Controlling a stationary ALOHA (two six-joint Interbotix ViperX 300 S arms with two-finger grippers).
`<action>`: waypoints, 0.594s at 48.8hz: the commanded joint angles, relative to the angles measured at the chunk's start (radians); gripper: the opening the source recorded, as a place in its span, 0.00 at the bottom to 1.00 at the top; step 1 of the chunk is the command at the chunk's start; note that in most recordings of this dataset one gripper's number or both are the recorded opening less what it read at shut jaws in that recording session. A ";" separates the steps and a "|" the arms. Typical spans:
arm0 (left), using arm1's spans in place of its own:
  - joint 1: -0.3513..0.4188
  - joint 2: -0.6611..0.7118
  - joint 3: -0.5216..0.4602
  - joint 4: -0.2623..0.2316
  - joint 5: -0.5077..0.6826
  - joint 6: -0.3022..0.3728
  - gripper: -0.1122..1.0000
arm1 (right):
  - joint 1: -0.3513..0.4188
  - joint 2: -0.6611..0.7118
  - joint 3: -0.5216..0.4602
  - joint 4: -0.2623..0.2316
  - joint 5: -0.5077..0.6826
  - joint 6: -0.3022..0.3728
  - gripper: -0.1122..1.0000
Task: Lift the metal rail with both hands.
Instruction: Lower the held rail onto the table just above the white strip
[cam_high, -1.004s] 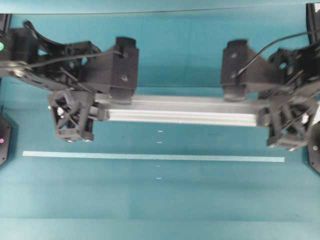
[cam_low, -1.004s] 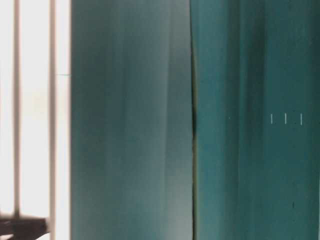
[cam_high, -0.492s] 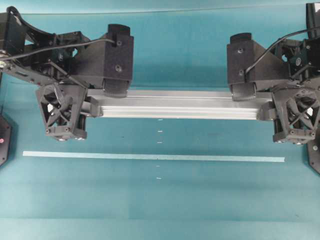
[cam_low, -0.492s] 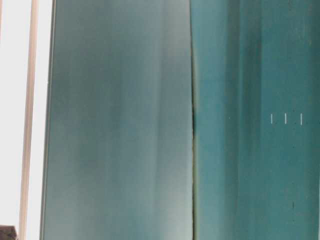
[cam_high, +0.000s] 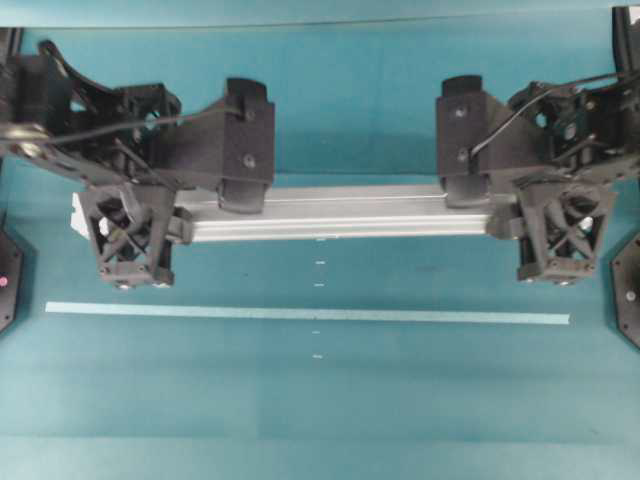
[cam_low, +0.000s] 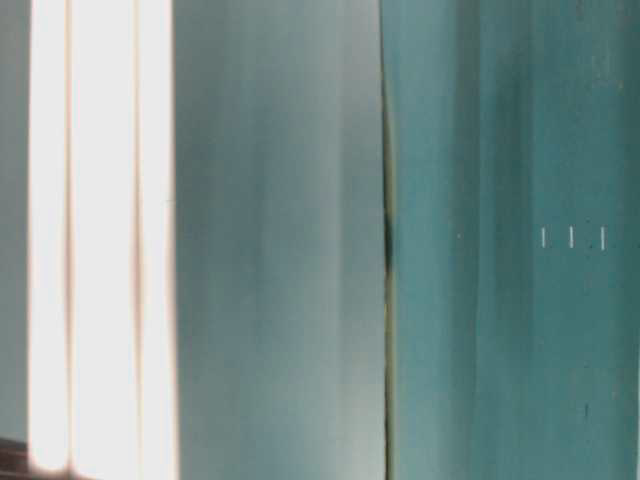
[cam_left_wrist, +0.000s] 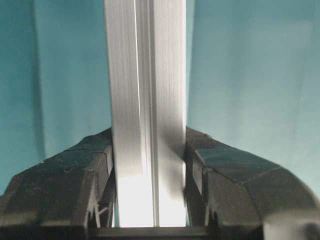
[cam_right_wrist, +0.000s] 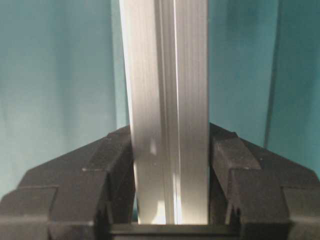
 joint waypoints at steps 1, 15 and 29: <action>-0.002 -0.026 0.046 0.000 -0.061 0.002 0.37 | 0.003 -0.002 0.031 0.000 -0.048 0.003 0.46; 0.014 -0.023 0.187 0.000 -0.178 0.011 0.37 | 0.025 0.032 0.196 0.028 -0.221 0.014 0.45; 0.015 0.006 0.299 0.000 -0.308 0.011 0.37 | 0.046 0.097 0.287 0.029 -0.390 0.012 0.46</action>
